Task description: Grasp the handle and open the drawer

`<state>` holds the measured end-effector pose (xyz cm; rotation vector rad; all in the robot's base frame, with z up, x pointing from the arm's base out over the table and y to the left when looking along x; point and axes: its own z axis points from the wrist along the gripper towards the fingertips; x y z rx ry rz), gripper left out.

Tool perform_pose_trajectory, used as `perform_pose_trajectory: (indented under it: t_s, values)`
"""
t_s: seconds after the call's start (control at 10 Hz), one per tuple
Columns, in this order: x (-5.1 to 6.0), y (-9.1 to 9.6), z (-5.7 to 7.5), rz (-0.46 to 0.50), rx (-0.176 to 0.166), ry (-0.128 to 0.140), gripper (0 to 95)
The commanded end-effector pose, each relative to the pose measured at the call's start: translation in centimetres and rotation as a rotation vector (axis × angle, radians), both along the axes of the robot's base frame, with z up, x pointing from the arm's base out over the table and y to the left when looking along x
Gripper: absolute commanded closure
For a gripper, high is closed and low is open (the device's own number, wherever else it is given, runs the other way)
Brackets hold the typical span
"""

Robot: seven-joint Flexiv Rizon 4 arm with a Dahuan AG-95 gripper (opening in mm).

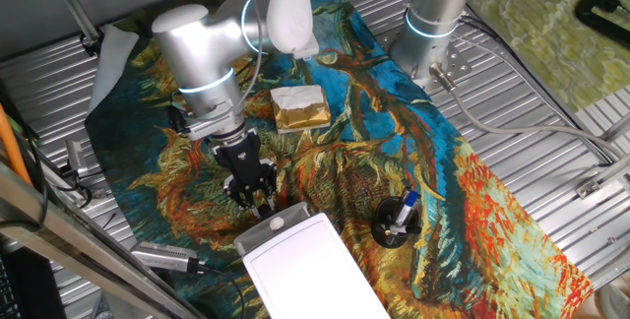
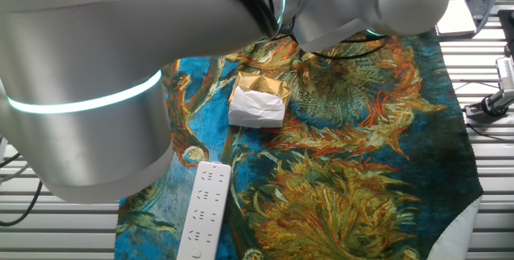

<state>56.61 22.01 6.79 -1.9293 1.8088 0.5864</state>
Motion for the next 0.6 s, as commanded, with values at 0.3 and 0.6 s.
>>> perform_pose_trajectory:
  t_s: [0.3,0.6]
  values:
    - [0.03,0.01,-0.01,-0.002,-0.005,-0.002,95.0]
    - [0.03,0.01,-0.01,0.007,-0.010,-0.006,95.0]
